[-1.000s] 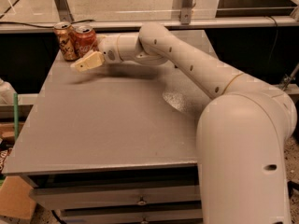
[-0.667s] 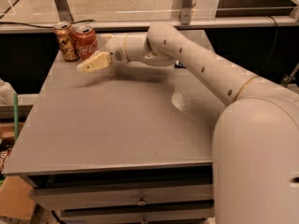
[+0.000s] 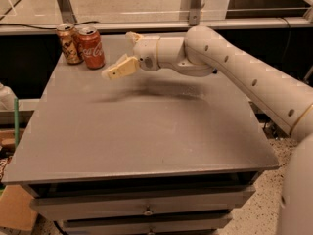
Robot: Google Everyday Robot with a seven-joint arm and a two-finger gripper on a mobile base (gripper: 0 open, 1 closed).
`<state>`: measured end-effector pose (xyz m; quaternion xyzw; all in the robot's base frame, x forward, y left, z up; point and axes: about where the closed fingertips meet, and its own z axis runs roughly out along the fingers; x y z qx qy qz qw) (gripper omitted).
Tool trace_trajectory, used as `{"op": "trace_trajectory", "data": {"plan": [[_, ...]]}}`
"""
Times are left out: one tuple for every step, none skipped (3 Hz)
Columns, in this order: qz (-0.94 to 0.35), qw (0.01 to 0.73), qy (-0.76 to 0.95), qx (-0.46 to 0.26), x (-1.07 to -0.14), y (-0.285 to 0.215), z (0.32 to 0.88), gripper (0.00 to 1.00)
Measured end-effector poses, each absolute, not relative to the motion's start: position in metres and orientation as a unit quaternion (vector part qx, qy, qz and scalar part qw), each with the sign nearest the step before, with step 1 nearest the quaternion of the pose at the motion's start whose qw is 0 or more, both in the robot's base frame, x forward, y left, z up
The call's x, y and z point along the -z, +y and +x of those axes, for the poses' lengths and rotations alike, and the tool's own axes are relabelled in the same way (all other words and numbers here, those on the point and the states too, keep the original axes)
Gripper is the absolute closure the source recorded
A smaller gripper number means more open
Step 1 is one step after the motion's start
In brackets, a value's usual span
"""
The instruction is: Move coke can near orange can
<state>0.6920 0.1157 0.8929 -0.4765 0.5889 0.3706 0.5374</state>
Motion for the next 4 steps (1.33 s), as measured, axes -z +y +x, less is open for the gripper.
{"op": "trace_trajectory", "data": {"plan": [[-0.478, 0.536, 0.587, -0.373, -0.895, 0.078, 0.657, 0.00], [-0.488, 0.523, 0.584, -0.384, -0.885, 0.039, 0.616, 0.00], [-0.496, 0.512, 0.576, -0.399, -0.879, 0.007, 0.589, 0.00], [-0.504, 0.505, 0.569, -0.409, -0.879, 0.004, 0.578, 0.00]]}}
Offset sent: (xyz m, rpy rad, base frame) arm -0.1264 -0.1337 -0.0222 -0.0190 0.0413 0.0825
